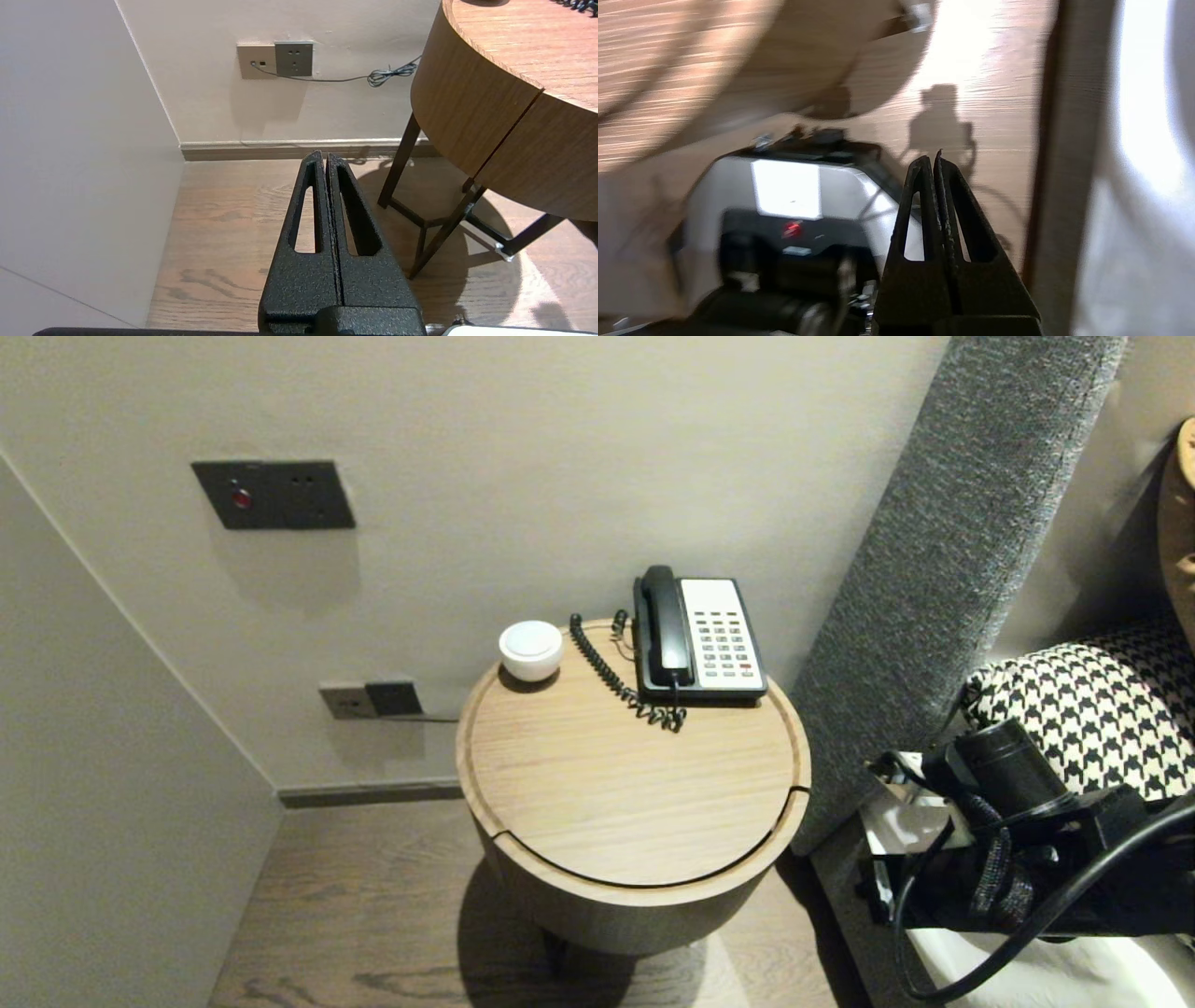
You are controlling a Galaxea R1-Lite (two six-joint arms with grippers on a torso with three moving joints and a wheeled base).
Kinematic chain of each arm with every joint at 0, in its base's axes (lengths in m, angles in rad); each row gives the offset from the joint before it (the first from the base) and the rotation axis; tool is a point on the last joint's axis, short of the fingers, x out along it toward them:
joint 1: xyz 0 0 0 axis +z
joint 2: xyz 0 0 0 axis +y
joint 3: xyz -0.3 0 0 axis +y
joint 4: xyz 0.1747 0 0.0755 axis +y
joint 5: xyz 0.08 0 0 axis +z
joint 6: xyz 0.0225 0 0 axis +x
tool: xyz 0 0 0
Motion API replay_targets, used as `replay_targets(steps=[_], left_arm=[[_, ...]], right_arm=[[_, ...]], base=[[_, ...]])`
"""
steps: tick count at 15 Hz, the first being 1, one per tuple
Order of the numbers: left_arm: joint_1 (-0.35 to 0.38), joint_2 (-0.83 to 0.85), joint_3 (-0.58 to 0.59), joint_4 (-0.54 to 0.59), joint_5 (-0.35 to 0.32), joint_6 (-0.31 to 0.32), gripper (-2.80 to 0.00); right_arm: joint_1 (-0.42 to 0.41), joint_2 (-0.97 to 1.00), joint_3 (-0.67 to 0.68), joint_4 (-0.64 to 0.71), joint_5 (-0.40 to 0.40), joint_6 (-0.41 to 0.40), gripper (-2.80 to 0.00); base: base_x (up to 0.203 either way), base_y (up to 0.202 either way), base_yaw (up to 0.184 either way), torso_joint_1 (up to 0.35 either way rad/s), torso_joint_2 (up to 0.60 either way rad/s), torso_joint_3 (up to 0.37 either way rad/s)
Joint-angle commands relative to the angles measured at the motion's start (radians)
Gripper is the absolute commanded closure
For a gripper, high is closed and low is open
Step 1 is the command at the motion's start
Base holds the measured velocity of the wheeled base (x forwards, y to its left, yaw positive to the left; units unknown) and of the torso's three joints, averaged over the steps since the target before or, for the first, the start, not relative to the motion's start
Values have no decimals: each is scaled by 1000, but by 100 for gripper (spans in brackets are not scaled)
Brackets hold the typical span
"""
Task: Open the nightstand drawer
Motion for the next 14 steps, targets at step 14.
replay_targets(steps=[14], left_arm=[[0,0,0,-1,0,0,0]], right_arm=[[-469,-266,-9,34,8,-324,0]], base=[[0,0,0,0,0,0]])
